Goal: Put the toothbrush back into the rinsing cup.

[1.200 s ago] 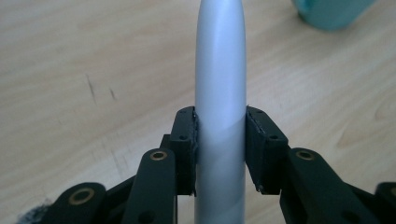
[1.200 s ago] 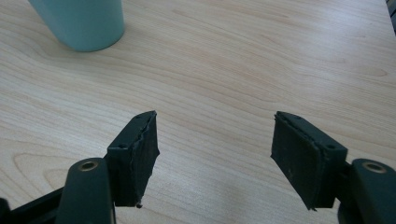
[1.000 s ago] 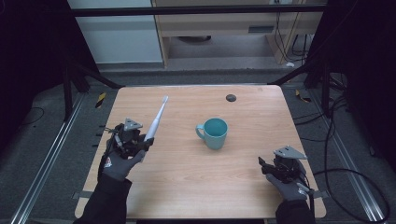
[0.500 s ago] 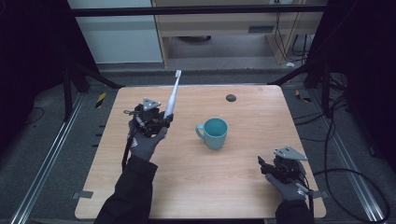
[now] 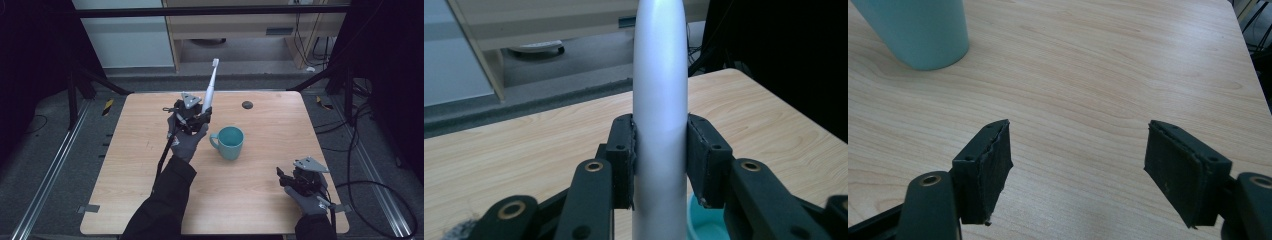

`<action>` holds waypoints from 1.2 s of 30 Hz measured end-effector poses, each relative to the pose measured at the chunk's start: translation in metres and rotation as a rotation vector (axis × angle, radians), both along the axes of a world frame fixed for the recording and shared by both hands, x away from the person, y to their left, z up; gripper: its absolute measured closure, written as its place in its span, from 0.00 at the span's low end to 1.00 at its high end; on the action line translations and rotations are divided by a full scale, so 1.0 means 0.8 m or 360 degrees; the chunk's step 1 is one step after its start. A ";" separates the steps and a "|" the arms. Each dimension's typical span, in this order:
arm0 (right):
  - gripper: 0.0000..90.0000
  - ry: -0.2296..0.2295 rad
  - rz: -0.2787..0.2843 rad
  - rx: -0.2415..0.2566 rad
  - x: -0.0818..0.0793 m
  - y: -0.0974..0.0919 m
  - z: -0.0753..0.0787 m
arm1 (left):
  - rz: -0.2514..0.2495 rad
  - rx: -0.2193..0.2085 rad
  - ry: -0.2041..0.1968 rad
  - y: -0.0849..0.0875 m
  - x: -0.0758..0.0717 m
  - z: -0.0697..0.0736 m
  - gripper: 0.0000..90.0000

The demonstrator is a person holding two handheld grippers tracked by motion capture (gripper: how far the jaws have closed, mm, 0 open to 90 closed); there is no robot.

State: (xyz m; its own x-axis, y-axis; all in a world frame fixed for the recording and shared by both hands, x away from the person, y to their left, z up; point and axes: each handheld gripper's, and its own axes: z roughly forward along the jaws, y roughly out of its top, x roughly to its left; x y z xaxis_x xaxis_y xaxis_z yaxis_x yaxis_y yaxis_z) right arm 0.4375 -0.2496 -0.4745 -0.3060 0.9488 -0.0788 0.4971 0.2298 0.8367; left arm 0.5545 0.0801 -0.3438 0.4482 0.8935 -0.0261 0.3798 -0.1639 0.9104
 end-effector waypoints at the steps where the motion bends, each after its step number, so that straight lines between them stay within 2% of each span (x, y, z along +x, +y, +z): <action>1: 0.30 0.0001 -0.0003 0.0001 0.000 0.000 0.000 | 0.0003 0.0005 -0.0011 -0.006 0.001 -0.002 0.73; 9: 0.30 -0.0001 0.0005 -0.0001 -0.001 0.001 -0.001 | -0.0015 -0.0082 -0.0027 -0.039 0.002 -0.013 0.73; 12: 0.30 0.0000 0.0003 0.0001 -0.001 0.001 -0.001 | -0.0023 -0.0074 -0.0041 -0.049 0.001 -0.016 0.73; 19: 0.30 -0.0002 0.0002 -0.0004 -0.001 0.001 -0.001 | -0.0049 -0.0072 -0.0008 -0.067 0.007 -0.032 0.73; 23: 0.29 -0.0003 0.0001 0.0000 -0.001 0.001 -0.001 | -0.0041 -0.0088 -0.0022 -0.072 0.008 -0.040 0.73; 31: 0.29 -0.0008 0.0008 -0.0001 -0.001 0.001 -0.002 | -0.0046 -0.0075 0.0015 -0.079 0.014 -0.061 0.73; 32: 0.29 -0.0008 0.0008 -0.0004 -0.001 0.001 -0.002 | -0.0056 -0.0058 0.0037 -0.079 0.014 -0.064 0.73; 36: 0.29 -0.0004 0.0008 -0.0006 -0.001 0.002 -0.003 | -0.0066 -0.0061 0.0063 -0.082 0.016 -0.076 0.73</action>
State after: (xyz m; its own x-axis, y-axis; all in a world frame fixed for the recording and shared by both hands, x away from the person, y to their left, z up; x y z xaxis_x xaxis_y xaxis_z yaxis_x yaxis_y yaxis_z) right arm 0.4365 -0.2482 -0.4771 -0.3108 0.9468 -0.0833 0.4940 0.2358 0.8369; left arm 0.5672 0.0142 -0.4043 0.4826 0.8723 -0.0787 0.4094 -0.1453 0.9007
